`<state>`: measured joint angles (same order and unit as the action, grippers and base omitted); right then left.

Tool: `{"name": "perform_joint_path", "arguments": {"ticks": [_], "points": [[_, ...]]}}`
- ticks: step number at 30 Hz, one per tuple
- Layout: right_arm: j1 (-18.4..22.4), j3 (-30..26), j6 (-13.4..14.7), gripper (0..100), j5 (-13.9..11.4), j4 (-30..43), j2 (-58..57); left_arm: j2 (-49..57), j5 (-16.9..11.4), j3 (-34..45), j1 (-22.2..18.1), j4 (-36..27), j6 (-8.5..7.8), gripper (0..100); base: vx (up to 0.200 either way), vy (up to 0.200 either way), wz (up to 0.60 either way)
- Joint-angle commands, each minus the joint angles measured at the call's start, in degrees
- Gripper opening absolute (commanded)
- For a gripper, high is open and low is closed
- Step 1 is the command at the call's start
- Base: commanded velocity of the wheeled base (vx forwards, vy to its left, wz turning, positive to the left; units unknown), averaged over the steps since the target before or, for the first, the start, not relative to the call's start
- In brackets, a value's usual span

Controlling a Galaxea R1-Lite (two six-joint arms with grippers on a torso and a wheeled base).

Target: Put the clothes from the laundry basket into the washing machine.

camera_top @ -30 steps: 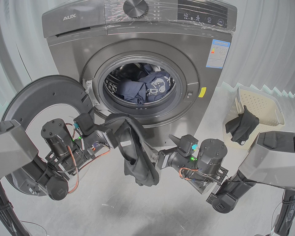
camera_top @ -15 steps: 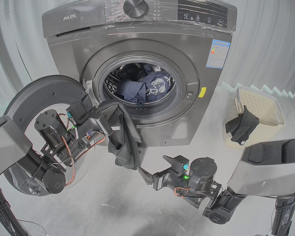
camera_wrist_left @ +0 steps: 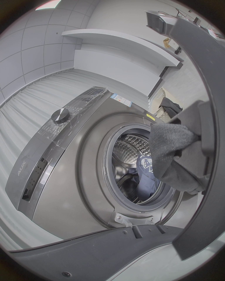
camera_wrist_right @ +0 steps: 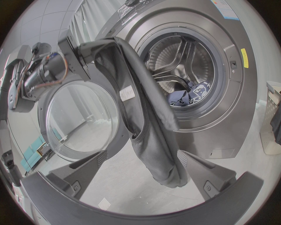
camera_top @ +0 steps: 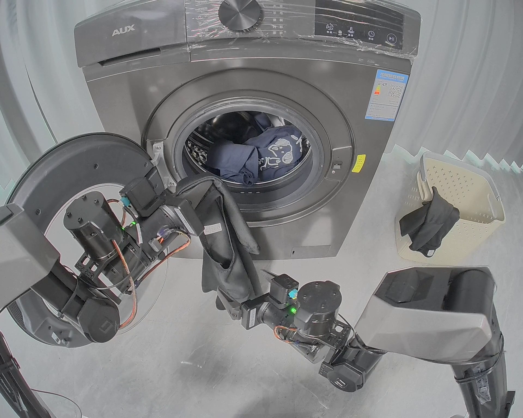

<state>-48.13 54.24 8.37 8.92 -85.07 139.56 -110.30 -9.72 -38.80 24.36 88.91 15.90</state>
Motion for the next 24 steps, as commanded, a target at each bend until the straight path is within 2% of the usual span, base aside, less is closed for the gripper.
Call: {"name": "perform_joint_path", "arguments": {"ticks": [1, 18, 19, 21, 24], "points": [[0.67, 3.6, -0.11, 100, -0.05, -0.01, 5.11, -0.44, 0.66, -0.92, 0.16, 0.04, 0.1, 0, 0.0, 0.0, 0.0], [3.83, 19.77, 0.06, 100, 1.01, 1.13, 13.28, -0.18, 0.75, -0.66, 1.75, 0.04, 0.19, 0, 0.0, 0.0, 0.0], [4.01, 20.73, 0.06, 0, 1.01, 1.13, 13.64, -0.18, 0.84, -0.66, 1.75, 0.04, 0.28, 0, 0.0, 0.0, 0.0], [4.45, 23.02, 0.06, 0, 1.1, 1.22, 14.16, -0.27, 0.84, -0.66, 1.92, 0.04, 0.28, 0, 0.0, 0.0, 0.0], [4.71, 23.64, 0.15, 0, 1.1, 1.22, 14.16, -0.35, 0.84, -0.66, 1.83, 0.04, 0.36, 0, 0.0, 0.0, 0.0]]}}
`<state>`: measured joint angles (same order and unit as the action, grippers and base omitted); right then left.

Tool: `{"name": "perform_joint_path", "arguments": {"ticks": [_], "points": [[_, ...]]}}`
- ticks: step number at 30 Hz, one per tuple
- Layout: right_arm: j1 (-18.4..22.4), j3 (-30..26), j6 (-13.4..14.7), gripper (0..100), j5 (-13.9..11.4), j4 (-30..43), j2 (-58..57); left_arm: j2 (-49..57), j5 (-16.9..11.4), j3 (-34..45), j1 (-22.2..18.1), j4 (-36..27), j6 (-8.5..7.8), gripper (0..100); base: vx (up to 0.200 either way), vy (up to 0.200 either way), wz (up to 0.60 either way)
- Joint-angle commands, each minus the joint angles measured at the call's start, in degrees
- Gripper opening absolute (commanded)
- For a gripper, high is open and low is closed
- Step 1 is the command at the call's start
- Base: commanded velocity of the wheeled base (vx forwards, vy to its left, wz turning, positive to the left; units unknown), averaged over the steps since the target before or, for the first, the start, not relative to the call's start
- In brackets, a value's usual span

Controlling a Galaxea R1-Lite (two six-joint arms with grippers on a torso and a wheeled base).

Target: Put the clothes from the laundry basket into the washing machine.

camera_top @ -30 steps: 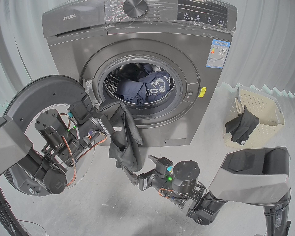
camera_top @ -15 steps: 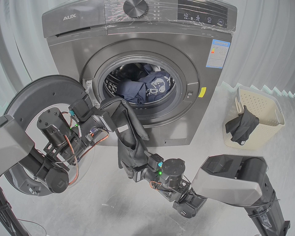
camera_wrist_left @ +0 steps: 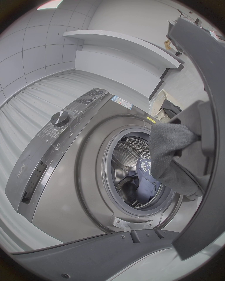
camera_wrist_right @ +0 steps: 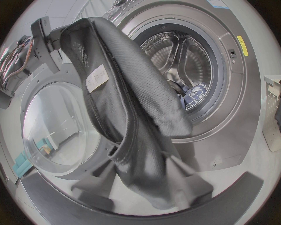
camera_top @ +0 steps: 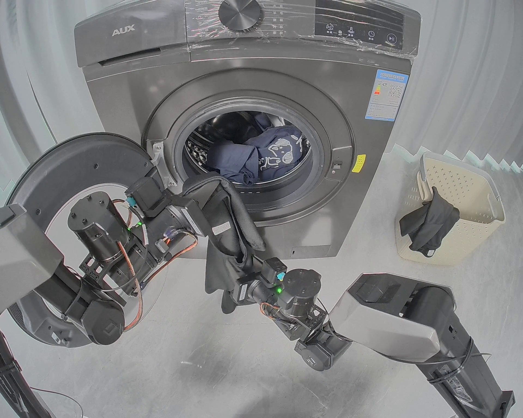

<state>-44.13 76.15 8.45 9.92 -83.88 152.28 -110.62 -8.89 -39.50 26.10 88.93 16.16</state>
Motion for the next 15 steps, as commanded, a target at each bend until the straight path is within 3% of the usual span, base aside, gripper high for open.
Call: {"name": "perform_joint_path", "arguments": {"ticks": [1, 6, 15], "points": [[0.71, 1.54, 0.17, 0, 0.1, 0.04, 1.35, -0.12, 0.01, -0.05, 0.0, 0.01, 0.18, 0, 0.0, 0.0, 0.0], [0.54, -4.61, 0.43, 0, 0.01, -0.76, -2.87, -1.0, 0.01, -0.32, -1.05, 0.01, 0.18, 0, 0.0, 0.0, 0.0], [0.36, -27.11, 0.25, 0, -1.4, -0.93, -21.5, -1.62, 0.1, -1.11, -3.86, 0.01, 0.1, 0, 0.0, 0.0, 0.0]]}}
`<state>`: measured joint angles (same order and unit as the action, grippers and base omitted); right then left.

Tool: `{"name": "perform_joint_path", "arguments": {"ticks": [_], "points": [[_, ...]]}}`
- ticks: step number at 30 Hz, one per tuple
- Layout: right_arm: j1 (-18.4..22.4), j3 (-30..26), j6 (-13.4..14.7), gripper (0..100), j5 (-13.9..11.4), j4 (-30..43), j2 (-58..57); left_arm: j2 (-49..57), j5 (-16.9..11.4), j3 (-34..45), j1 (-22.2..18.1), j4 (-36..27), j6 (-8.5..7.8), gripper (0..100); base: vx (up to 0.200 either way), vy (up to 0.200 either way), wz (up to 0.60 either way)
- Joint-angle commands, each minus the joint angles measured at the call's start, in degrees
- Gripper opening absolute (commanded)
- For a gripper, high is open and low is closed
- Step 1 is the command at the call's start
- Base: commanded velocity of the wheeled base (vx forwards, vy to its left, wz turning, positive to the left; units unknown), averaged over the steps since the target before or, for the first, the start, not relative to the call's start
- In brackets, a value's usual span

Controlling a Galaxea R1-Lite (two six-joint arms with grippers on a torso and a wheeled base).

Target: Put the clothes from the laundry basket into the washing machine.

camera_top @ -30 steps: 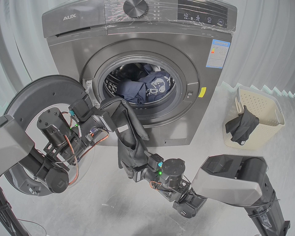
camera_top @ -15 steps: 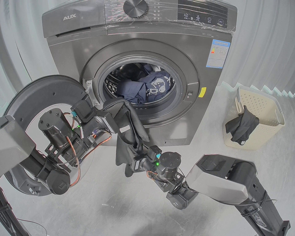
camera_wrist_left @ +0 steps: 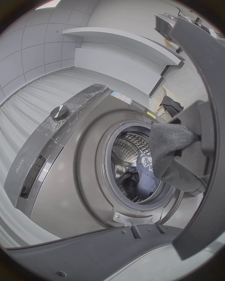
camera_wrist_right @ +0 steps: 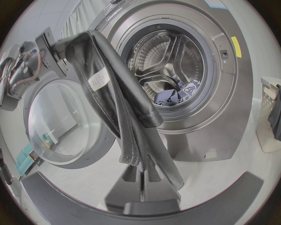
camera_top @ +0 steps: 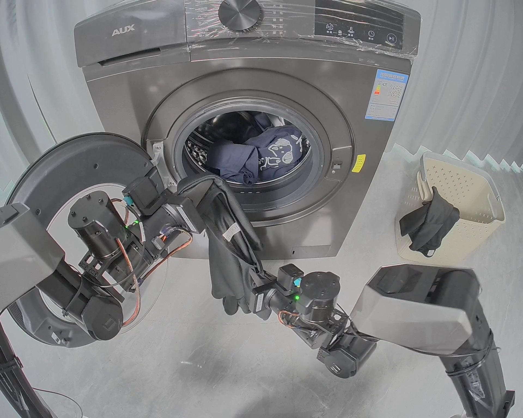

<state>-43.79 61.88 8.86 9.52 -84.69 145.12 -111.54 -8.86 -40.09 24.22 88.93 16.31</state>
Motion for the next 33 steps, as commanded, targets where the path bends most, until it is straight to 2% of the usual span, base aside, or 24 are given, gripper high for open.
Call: {"name": "perform_joint_path", "arguments": {"ticks": [1, 7, 12, 20, 26, 30, 33], "points": [[0.11, -14.68, -0.25, 0, -1.35, -0.13, -16.01, -0.6, 0.07, -0.51, -2.16, -0.07, -0.05, 0, 0.0, 0.0, 0.0], [0.63, -25.67, -1.48, 0, -3.19, 0.14, -26.38, 0.19, 0.07, 1.07, -2.43, -0.07, -0.14, 0, 0.0, 0.0, 0.0], [3.45, -28.74, -1.04, 0, -3.19, -0.13, -32.79, 3.88, -0.01, 4.41, -2.6, -0.25, -0.93, 0, 0.0, 0.0, 0.0], [6.08, -28.48, -1.3, 0, -3.19, -0.13, -42.11, 9.24, -0.19, 9.77, -2.51, -0.16, -1.19, 0, 0.0, 0.0, 0.0], [5.64, -27.34, -1.04, 0, -3.02, -0.39, -42.81, 10.38, -0.1, 10.83, -2.07, -0.07, -1.37, 0, 0.0, 0.0, 0.0], [5.64, -23.56, -0.78, 0, -2.75, -1.01, -43.52, 12.58, -0.1, 11.71, -2.07, -0.07, -1.72, 0, 0.0, 0.0, 0.0], [5.64, -22.68, -0.6, 0, -2.58, -1.01, -44.39, 13.46, -0.1, 11.97, -2.07, -0.07, -1.72, 0, 0.0, 0.0, 0.0]]}}
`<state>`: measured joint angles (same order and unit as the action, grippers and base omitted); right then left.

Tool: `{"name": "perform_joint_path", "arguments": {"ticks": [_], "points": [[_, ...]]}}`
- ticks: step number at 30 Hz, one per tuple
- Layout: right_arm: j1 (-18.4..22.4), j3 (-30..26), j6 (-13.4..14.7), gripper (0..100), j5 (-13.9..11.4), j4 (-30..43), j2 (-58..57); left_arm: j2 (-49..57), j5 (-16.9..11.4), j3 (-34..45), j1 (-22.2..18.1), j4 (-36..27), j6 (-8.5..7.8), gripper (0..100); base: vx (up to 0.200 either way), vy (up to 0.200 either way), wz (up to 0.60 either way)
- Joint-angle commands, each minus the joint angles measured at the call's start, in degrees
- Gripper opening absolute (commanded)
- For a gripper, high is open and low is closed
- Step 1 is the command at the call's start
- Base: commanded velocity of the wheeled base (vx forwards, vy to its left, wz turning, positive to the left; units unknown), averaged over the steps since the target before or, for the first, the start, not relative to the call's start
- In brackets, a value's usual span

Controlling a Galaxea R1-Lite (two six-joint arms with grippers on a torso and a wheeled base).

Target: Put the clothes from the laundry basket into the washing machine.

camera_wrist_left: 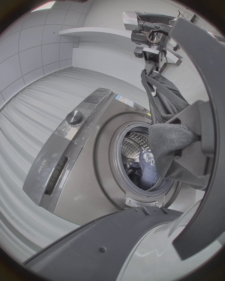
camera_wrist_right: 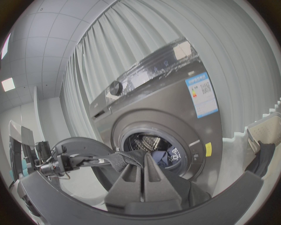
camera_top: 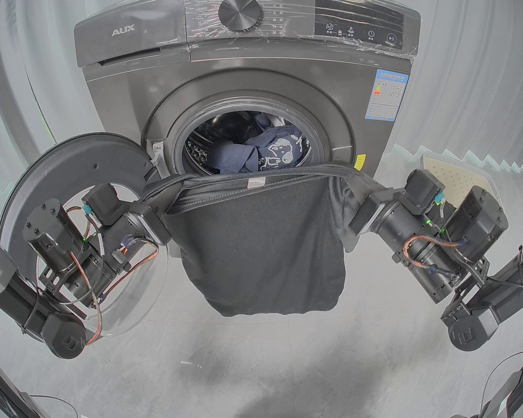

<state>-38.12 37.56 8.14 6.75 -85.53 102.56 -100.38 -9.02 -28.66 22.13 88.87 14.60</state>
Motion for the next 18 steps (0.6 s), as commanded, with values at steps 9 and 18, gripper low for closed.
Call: {"name": "perform_joint_path", "arguments": {"ticks": [9, 18], "points": [[0.06, 1.64, 0.03, 0, 0.37, -0.25, -3.07, 4.93, 0.06, 0.01, 0.02, -0.01, -0.1, 0, 0.0, 0.0, 0.0], [-0.02, 2.87, -0.06, 0, 0.45, -0.08, -4.21, 5.72, -0.03, -0.96, 0.29, -0.1, -0.28, 0, 0.0, 0.0, 0.0]]}}
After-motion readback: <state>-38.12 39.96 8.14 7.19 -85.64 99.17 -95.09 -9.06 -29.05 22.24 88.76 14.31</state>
